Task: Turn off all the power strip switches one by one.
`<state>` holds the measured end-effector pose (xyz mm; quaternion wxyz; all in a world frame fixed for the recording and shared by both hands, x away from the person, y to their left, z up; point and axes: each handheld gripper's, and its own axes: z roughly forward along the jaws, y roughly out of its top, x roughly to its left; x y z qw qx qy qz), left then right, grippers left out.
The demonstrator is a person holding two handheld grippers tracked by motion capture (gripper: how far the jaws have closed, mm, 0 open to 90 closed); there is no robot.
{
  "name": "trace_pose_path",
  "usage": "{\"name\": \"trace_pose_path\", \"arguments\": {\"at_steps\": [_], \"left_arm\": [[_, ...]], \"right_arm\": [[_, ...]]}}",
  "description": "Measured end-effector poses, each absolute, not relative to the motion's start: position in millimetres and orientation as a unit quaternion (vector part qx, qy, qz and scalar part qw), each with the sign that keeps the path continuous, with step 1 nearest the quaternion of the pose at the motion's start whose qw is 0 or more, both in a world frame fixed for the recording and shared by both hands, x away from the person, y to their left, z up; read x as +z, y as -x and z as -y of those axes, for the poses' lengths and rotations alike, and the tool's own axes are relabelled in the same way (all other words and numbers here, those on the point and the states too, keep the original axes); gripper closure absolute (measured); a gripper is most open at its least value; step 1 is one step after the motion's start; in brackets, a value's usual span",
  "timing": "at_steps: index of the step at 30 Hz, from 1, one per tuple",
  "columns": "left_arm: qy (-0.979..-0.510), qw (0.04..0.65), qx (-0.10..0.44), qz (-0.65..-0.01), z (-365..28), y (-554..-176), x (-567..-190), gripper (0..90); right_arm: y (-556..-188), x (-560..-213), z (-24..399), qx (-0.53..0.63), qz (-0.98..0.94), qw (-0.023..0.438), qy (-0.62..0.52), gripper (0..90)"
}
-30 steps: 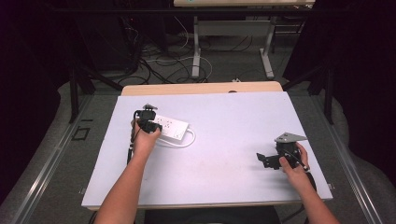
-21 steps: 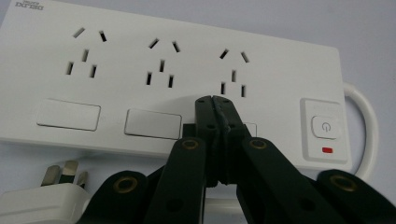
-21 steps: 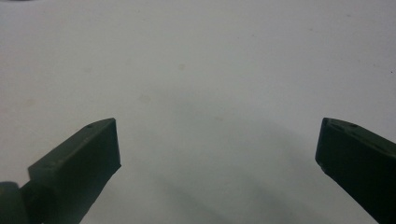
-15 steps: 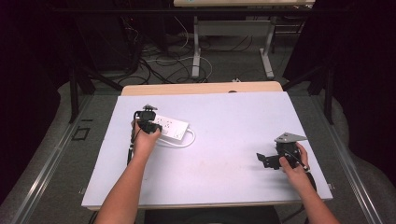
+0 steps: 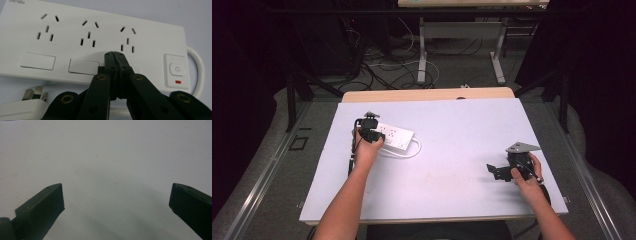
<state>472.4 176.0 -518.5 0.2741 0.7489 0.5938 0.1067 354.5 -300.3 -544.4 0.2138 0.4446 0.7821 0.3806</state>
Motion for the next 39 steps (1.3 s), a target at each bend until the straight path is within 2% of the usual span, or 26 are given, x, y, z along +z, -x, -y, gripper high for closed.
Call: {"name": "trace_pose_path", "arguments": {"at_steps": [21,39], "left_arm": [[-0.744,0.282,0.124,-0.593,-182.9,-477.4,-494.0,90.0],[-0.74,0.27,0.12,-0.605,-194.9,-483.9,-497.8,90.0]], "right_arm": [[-354.3,-544.3,299.4,0.382,-0.782,0.21,-0.446,0.0],[-354.6,-544.7,300.4,0.378,-0.783,0.214,-0.445,0.0]]}}
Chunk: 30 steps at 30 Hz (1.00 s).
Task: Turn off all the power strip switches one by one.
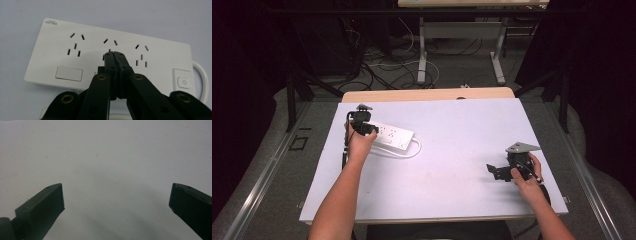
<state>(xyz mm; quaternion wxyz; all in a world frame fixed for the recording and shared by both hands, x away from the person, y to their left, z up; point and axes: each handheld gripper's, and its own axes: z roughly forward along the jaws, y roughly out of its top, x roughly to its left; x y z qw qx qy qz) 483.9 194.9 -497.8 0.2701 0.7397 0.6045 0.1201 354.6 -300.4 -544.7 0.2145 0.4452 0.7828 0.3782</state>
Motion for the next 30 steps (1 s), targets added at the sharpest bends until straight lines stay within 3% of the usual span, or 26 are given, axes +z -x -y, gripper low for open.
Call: {"name": "trace_pose_path", "arguments": {"at_steps": [30], "left_arm": [[-0.734,0.252,0.111,-0.62,-207.0,-485.2,-513.1,90.0]], "right_arm": [[-354.5,-545.0,300.3,0.377,-0.783,0.215,-0.445,0.0]]}}
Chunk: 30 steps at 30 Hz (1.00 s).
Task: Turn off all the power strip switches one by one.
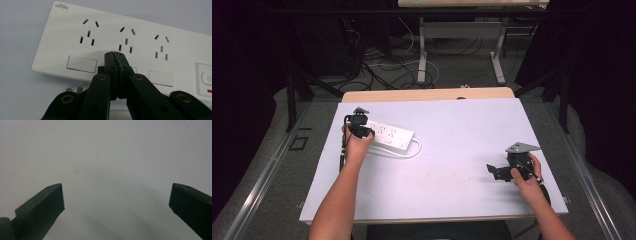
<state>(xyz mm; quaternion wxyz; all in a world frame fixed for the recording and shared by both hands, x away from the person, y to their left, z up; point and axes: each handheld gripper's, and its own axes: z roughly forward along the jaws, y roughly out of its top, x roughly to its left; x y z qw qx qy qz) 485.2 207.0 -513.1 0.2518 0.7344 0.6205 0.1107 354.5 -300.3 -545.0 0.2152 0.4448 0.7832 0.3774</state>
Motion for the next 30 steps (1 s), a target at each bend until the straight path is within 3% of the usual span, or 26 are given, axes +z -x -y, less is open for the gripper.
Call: {"name": "trace_pose_path", "arguments": {"at_steps": [30], "left_arm": [[-0.733,0.253,0.115,-0.621,-207.6,-485.4,-517.3,90.0]], "right_arm": [[-354.9,-545.5,299.5,0.378,-0.784,0.215,-0.443,0.0]]}}
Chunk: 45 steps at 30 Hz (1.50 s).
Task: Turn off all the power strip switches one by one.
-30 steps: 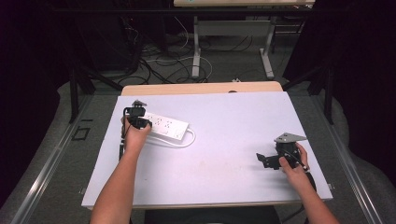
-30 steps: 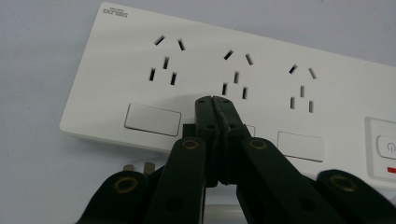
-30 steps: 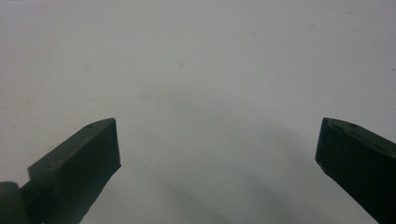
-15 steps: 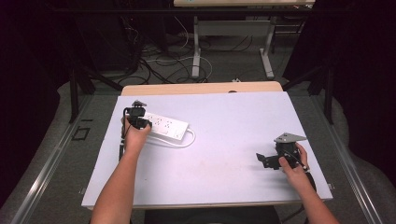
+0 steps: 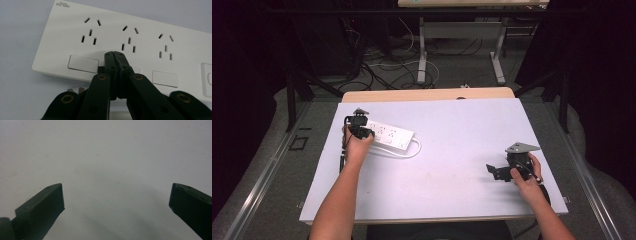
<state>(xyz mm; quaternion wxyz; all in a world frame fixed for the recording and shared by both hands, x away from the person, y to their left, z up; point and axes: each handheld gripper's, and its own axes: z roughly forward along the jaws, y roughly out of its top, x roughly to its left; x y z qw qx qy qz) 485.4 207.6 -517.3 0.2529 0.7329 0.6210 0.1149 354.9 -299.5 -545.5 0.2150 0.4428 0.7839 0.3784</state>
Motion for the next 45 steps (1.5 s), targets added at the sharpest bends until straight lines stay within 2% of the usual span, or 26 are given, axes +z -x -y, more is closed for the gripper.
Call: {"name": "trace_pose_path", "arguments": {"at_steps": [12,31,45], "left_arm": [[-0.73,0.254,0.116,-0.623,-208.1,-486.2,-514.4,90.0],[-0.726,0.258,0.135,-0.623,-220.8,-489.2,-486.0,90.0],[-0.715,0.261,0.137,-0.634,-231.9,-493.2,-488.8,90.0]], "right_arm": [[-354.9,-545.4,299.6,0.379,-0.783,0.214,-0.444,0.0],[-354.9,-545.5,299.1,0.38,-0.783,0.214,-0.444,0.0],[-355.8,-546.6,298.4,0.378,-0.785,0.214,-0.442,0.0]]}}
